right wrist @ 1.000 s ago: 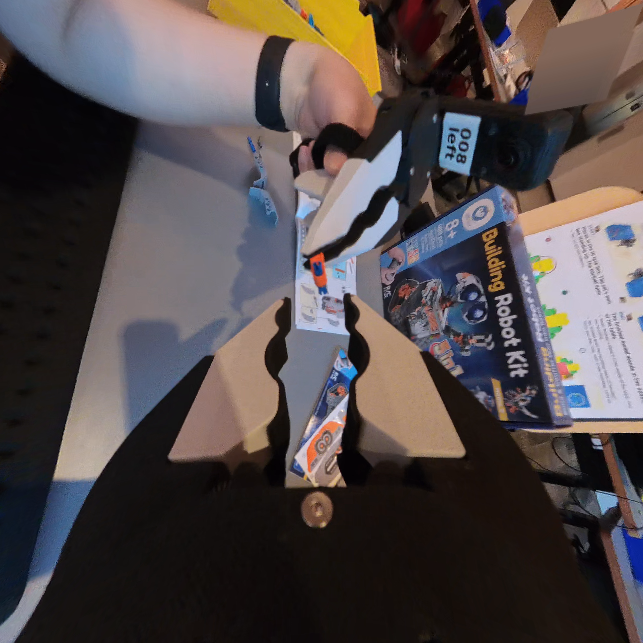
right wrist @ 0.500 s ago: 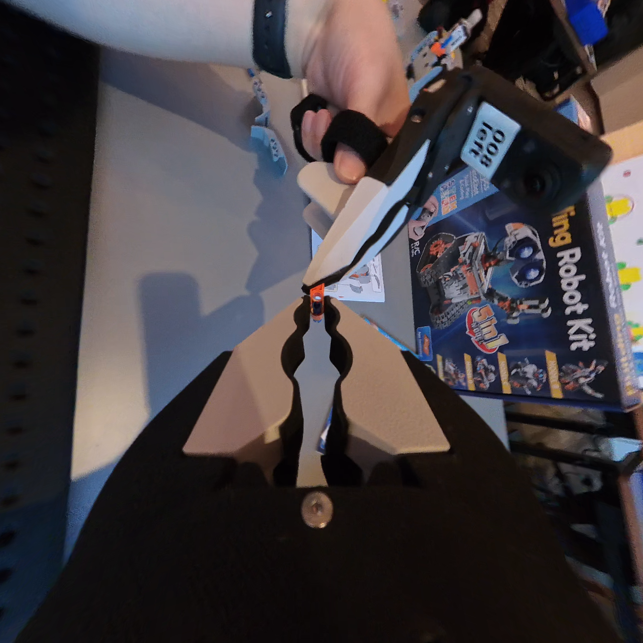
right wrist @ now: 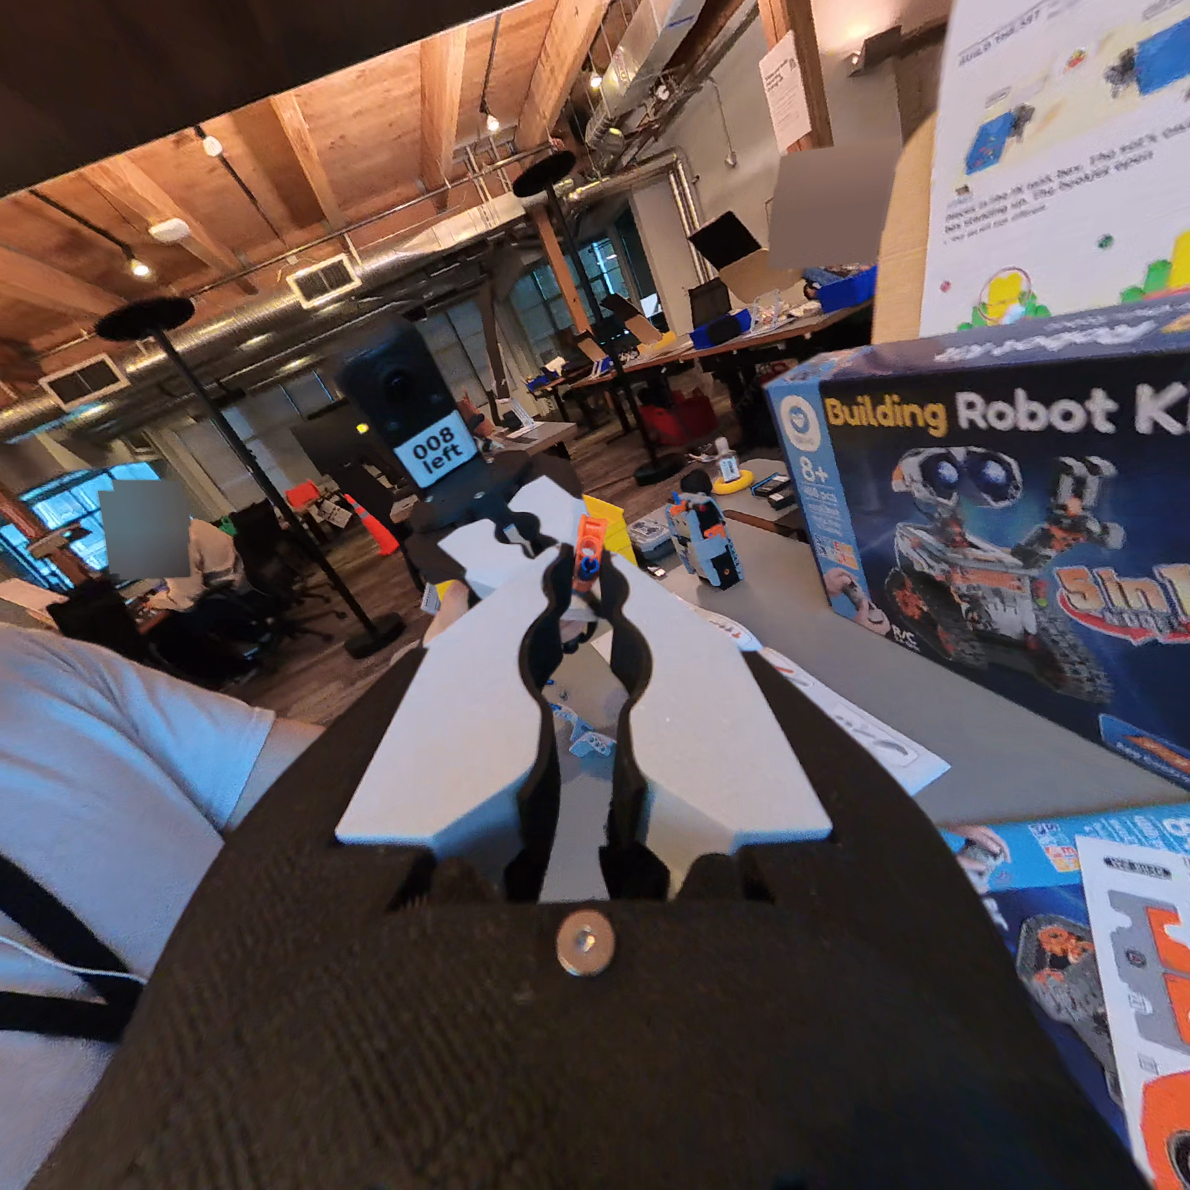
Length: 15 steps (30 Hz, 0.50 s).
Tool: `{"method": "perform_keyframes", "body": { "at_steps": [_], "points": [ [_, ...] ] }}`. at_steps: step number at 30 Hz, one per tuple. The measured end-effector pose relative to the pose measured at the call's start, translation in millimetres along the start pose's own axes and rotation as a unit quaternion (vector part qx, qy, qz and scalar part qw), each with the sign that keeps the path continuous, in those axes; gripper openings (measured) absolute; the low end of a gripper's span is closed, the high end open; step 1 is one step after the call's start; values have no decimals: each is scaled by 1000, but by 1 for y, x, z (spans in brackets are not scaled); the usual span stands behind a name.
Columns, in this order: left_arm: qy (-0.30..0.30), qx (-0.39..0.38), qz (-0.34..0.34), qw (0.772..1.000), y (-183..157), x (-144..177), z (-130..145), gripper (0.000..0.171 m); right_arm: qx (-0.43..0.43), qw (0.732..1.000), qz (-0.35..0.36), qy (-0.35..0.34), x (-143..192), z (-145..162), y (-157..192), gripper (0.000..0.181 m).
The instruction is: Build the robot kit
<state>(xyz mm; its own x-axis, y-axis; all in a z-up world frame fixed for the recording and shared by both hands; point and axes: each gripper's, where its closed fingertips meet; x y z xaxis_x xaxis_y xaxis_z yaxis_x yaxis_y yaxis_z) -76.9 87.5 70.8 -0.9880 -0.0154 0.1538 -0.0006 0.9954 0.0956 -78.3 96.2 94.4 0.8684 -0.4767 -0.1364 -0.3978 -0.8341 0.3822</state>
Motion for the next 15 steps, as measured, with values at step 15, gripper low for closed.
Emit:
{"method": "perform_keyframes", "body": {
  "at_steps": [15],
  "points": [
    [-99, 82, 36, 991, 2, 20, -32, 0, 17, 999, 10, -29, -9, -32, 13, 6]
  ]
}}
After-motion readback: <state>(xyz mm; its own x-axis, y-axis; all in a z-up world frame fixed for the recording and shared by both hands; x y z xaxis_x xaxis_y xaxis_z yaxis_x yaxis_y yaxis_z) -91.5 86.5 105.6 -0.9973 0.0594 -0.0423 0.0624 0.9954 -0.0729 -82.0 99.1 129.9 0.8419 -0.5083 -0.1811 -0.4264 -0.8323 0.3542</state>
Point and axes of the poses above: each gripper's, where its closed fingertips meet, x back along the fingers, z out of its underside, y = z × x across the jaws, and after that the axes turned 5 degrees about -z, right-handed
